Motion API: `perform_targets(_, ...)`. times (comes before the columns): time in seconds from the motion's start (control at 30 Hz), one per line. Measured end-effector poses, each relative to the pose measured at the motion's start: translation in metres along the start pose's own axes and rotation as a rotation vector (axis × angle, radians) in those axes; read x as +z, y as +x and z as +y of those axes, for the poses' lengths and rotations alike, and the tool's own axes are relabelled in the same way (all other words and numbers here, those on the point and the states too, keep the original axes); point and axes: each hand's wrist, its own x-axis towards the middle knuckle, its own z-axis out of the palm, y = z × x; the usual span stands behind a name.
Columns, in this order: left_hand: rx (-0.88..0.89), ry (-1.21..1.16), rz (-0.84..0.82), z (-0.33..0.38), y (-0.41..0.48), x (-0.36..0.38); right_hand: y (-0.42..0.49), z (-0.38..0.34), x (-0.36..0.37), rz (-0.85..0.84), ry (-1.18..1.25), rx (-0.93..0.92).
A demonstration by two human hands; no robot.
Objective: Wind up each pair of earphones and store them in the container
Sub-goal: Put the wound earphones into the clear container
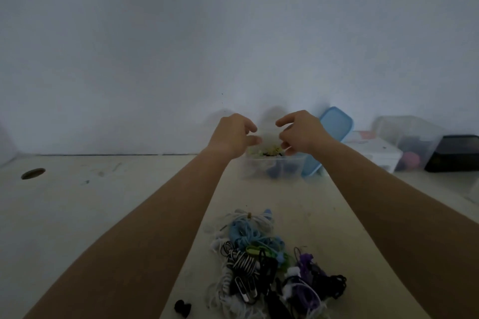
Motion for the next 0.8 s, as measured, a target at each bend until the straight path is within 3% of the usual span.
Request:
perform_targets(0.27,0.06,-0.005,0.073,-0.009,-0.039,-0.02,-0.04,-0.005,-0.001,0.015,0.063,-0.089)
perform_targets(0.43,0.049,-0.006,-0.016,0.001,-0.095,-0.032,-0.095,-0.012,-0.004,-0.103,0.071,-0.17)
perform_targets(0.57,0.081,0.022,-0.151,0.009,-0.144,-0.038,-0.135,-0.011,-0.005,-0.253,-0.097,-0.236)
perform_targets(0.67,0.081,0.093,-0.253,0.008,-0.174,-0.036,-0.154,-0.004,0.005,-0.26,-0.271,-0.273)
perform_targets(0.8,0.045,0.052,-0.21,0.005,-0.199,-0.029,-0.164,0.007,0.03,-0.332,-0.398,-0.271)
